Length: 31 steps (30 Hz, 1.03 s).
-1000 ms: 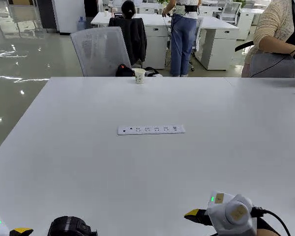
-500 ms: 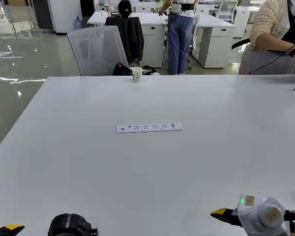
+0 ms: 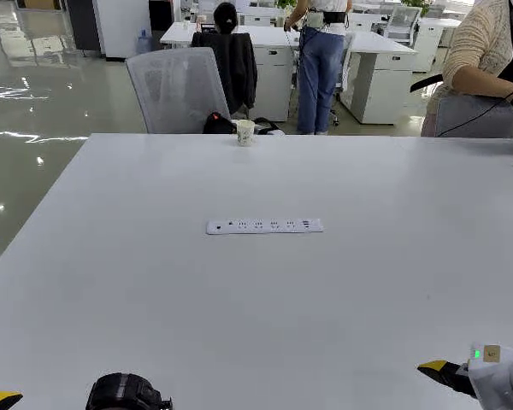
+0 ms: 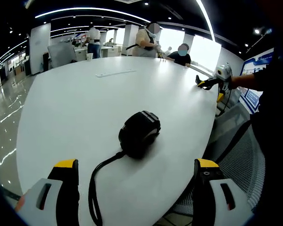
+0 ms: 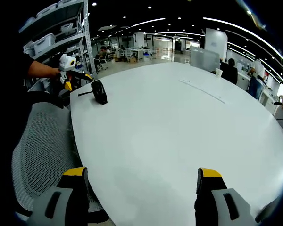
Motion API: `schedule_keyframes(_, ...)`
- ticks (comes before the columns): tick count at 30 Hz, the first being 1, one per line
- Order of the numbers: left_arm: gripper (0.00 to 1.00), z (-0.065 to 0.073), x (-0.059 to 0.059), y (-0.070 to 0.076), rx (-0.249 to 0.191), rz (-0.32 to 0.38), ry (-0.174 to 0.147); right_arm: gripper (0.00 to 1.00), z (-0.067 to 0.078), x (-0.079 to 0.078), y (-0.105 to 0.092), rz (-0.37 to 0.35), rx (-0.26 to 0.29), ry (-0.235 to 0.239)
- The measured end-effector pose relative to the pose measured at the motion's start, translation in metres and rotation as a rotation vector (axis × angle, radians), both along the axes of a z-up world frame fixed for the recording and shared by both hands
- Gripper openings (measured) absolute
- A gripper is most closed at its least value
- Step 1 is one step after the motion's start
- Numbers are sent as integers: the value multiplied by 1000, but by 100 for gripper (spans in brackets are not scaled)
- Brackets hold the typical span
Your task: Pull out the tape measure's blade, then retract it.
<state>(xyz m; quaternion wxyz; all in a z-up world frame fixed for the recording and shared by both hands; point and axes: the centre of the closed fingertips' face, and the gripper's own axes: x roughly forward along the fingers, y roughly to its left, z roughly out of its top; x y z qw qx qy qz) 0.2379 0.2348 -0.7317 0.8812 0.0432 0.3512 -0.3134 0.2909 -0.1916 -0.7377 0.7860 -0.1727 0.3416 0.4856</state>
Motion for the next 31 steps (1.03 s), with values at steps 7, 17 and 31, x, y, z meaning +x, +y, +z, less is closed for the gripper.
schedule_keyframes(7,99,0,-1,2,10,-10,7,99,-1,-2,-10,-17,1,23)
schedule_keyframes(17,99,-7,-2,-2,19,-20,27,99,-3,-3,-25,-42,-5,23)
schedule_keyframes(31,99,-7,-3,-2,22,-22,29,99,-1,-3,-28,-52,-1,13)
